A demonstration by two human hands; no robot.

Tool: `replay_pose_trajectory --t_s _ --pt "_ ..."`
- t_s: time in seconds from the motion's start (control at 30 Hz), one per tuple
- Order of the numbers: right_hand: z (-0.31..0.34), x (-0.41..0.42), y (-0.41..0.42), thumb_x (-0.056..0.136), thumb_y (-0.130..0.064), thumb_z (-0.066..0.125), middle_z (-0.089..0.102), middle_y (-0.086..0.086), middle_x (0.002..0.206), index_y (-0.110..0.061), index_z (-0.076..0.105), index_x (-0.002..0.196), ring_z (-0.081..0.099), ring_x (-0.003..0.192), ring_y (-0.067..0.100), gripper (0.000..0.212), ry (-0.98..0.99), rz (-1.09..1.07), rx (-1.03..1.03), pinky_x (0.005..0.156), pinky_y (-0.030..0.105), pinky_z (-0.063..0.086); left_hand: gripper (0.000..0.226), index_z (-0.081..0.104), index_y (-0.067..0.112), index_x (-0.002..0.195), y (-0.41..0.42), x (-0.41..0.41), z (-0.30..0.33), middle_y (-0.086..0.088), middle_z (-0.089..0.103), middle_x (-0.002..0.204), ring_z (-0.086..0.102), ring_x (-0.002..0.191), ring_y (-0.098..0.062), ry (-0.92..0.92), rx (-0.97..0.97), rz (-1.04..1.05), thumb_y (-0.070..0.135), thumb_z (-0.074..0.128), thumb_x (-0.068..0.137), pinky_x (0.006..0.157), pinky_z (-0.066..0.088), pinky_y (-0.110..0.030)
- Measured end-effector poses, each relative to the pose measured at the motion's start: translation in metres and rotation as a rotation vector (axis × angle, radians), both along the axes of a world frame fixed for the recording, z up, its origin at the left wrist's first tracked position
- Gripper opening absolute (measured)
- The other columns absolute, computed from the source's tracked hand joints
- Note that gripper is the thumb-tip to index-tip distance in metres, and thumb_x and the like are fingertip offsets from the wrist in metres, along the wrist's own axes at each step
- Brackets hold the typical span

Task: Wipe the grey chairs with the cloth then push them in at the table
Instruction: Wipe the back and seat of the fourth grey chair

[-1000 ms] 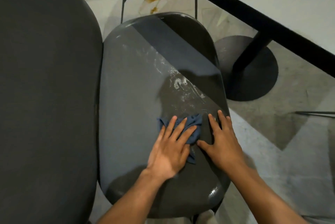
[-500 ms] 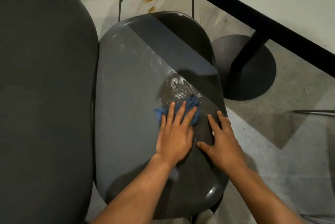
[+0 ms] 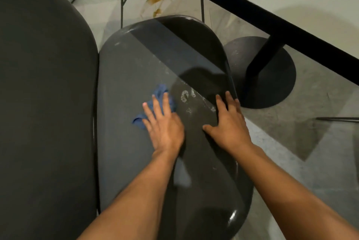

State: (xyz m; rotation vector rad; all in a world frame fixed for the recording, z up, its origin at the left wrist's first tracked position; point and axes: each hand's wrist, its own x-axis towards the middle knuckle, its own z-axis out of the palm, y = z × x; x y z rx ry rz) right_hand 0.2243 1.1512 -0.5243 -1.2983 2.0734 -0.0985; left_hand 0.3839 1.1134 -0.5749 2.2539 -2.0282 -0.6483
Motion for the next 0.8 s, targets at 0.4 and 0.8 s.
replay_pose_trajectory --t_s 0.4,0.8 --pt "0.000 -0.006 -0.077 0.078 -0.044 0.084 -0.031 -0.003 0.164 -0.027 -0.015 0.160 -0.018 0.154 0.028 0.130 0.032 0.127 0.163 0.125 0.050 0.006 0.054 0.029 0.030 0.159 -0.048 0.101 -0.005 -0.010 0.023 0.168 0.010 0.157 -0.037 -0.069 -0.077 -0.214 0.032 0.039 0.107 0.120 0.026 -0.063" --pt "-0.011 0.000 -0.080 0.080 -0.045 0.081 -0.036 0.004 0.161 -0.024 -0.020 0.158 -0.020 0.153 0.034 0.130 0.092 0.172 0.188 0.125 0.053 0.007 0.055 0.015 0.035 0.163 -0.156 -0.030 0.001 -0.002 0.006 0.173 -0.011 0.158 -0.031 0.014 -0.180 -0.228 0.042 0.028 0.110 0.124 0.003 -0.062"
